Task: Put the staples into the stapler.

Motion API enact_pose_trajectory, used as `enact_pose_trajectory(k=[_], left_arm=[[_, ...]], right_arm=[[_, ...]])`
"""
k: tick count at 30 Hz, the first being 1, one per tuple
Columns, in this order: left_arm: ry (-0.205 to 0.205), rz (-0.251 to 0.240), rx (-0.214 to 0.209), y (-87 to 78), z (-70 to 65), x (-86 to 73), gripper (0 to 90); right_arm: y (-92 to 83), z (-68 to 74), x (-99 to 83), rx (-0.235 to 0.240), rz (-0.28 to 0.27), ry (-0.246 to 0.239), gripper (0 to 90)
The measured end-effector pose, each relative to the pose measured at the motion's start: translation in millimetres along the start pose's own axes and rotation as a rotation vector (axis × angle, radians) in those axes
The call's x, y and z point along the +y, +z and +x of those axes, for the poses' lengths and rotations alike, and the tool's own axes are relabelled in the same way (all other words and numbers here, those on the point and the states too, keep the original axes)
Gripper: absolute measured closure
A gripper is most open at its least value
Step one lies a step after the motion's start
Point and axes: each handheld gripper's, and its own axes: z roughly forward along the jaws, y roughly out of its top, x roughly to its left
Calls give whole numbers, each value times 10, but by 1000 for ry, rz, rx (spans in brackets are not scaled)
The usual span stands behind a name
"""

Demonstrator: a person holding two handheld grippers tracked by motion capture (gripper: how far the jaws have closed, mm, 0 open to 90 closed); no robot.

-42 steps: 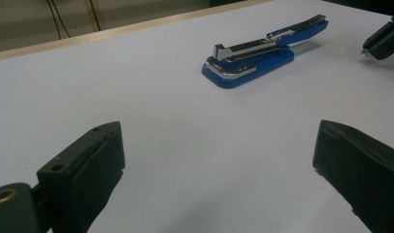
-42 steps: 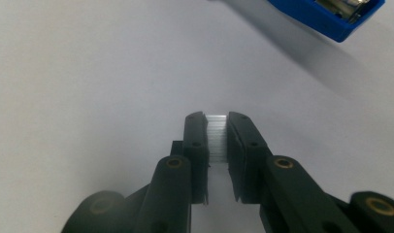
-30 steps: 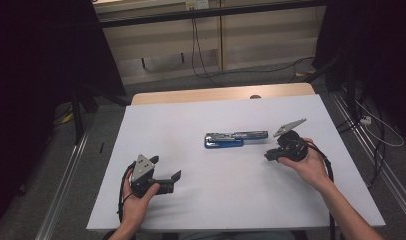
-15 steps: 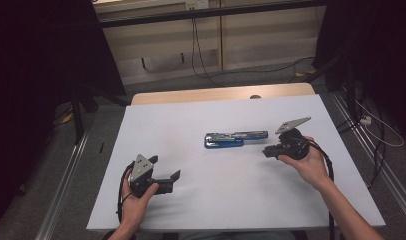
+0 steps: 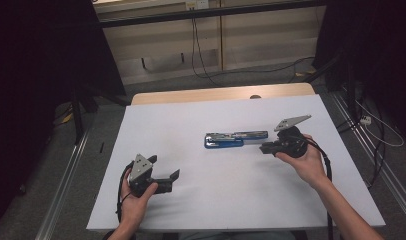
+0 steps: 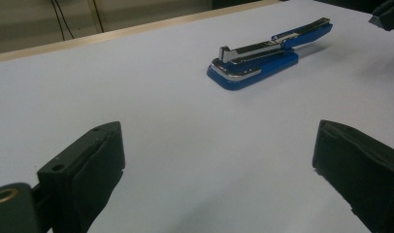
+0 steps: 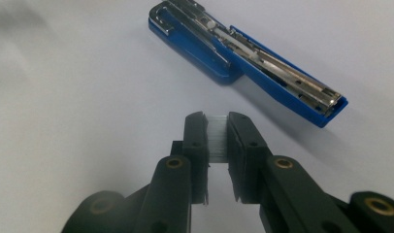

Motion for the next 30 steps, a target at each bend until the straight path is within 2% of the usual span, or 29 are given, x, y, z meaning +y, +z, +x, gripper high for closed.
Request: enact_pose_trajectory(k=[8, 15, 30], left_arm=[[4, 13, -1, 15, -11, -1, 49], [3, 8, -3, 12, -7, -3, 49], [-1, 20, -8, 19, -4, -6, 49]], right_arm=[[51, 14, 97, 25, -14, -49, 792], [99, 38, 214, 38, -33, -74, 792], [190, -23, 424, 13, -64, -68, 792]])
